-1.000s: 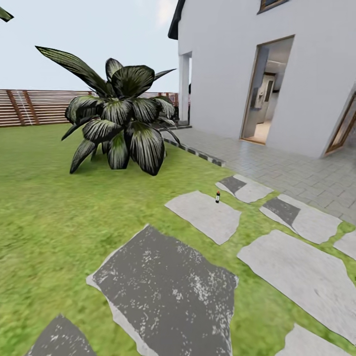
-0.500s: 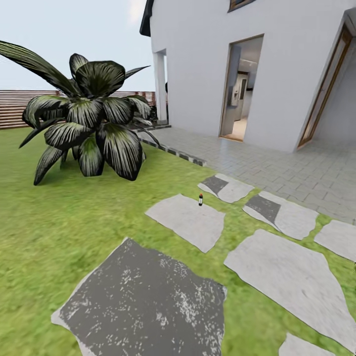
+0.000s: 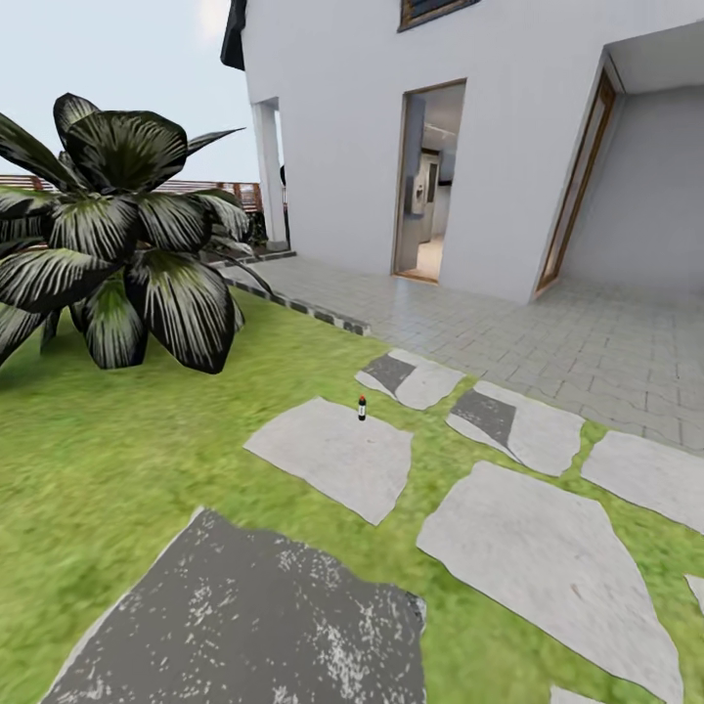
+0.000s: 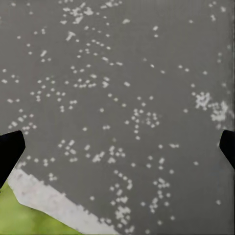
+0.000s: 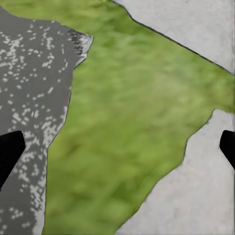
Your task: Pick up the pesticide atomizer in the garden and spray insectifuge to fully cover both potted plants in the garden.
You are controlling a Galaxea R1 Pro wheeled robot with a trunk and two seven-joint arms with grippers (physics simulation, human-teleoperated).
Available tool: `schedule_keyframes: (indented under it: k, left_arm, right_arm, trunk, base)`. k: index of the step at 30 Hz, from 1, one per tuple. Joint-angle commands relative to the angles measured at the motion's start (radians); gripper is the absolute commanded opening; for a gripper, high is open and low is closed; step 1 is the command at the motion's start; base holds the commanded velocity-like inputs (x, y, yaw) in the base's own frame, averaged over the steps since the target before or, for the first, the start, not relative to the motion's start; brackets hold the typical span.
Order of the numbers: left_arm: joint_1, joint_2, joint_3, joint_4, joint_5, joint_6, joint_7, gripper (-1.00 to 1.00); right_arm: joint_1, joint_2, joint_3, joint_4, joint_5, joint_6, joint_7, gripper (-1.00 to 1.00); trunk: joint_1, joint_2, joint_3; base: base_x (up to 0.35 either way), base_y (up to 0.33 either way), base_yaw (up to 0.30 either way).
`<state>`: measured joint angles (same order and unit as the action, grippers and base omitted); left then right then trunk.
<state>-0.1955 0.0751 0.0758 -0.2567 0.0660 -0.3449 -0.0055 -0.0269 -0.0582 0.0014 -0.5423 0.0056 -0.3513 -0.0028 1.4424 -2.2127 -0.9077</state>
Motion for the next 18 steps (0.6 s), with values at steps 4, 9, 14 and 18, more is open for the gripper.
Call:
schedule_keyframes:
  k: [4,9,14,18]
  left_arm:
    - [0.0,0.0,-0.001,0.001,0.008,-0.003,-0.001,1.0]
    - [0.0,0.0,-0.001,0.001,0.009,-0.003,-0.001,1.0]
    - [-0.001,0.0,-0.001,0.001,0.009,-0.003,-0.001,1.0]
    - [0.0,0.0,-0.001,0.001,0.009,-0.003,-0.001,1.0]
  right_arm:
    - [-0.001,0.0,0.0,0.001,0.001,-0.003,0.0,1.0]
    - [-0.001,0.0,0.0,0.001,0.001,-0.003,0.0,1.0]
    - [-0.001,0.0,0.0,0.001,0.0,-0.004,0.0,1.0]
    - [-0.001,0.0,0.0,0.001,-0.001,-0.004,0.0,1.0]
  trunk:
    - [0.0,0.0,-0.001]
    - [0.0,0.0,-0.001]
    - [0.0,0.0,-0.001]
    - [0.0,0.0,-0.001]
  base:
    - [0.331,0.151,-0.262]
    - [0.316,0.189,-0.262]
    - [0.301,0.215,-0.139]
    - [0.298,0.219,-0.024]
